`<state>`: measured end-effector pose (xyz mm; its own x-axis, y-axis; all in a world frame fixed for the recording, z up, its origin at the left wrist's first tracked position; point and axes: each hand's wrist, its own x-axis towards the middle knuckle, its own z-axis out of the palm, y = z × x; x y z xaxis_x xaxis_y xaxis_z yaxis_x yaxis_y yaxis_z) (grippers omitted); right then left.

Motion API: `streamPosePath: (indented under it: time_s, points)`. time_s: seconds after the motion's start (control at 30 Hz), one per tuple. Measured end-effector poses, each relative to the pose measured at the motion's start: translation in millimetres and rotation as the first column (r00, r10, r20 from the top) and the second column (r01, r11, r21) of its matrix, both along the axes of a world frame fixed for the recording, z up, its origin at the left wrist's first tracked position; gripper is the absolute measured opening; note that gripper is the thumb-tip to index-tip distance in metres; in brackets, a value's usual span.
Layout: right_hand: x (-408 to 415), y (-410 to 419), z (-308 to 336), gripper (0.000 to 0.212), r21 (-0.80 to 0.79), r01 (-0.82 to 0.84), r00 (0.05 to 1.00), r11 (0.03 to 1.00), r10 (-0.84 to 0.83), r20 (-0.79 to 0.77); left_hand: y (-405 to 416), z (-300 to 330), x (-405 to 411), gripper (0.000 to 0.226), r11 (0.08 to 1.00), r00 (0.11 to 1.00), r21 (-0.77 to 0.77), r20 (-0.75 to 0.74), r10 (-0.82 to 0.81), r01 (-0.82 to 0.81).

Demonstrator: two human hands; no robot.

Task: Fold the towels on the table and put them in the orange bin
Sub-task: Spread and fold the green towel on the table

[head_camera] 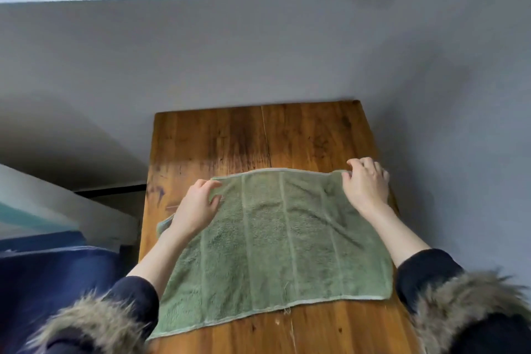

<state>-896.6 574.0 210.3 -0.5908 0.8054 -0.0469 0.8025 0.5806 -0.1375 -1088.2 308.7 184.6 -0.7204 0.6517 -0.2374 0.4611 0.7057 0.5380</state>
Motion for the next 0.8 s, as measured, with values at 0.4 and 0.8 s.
streamPosePath:
  time_s: [0.4,0.8]
  points:
    - [-51,-130,-107,0.052,-0.336,-0.231,0.957,0.913,0.275,0.089,-93,-78,-20,0.032,0.972,0.974,-0.071,-0.051,0.219,-0.223]
    - [-88,-226,-174,0.066,-0.170,-0.241,0.949,0.955,0.269,0.166,-127,-119,-65,0.012,0.971,0.961,0.010,0.145,0.236,-0.240]
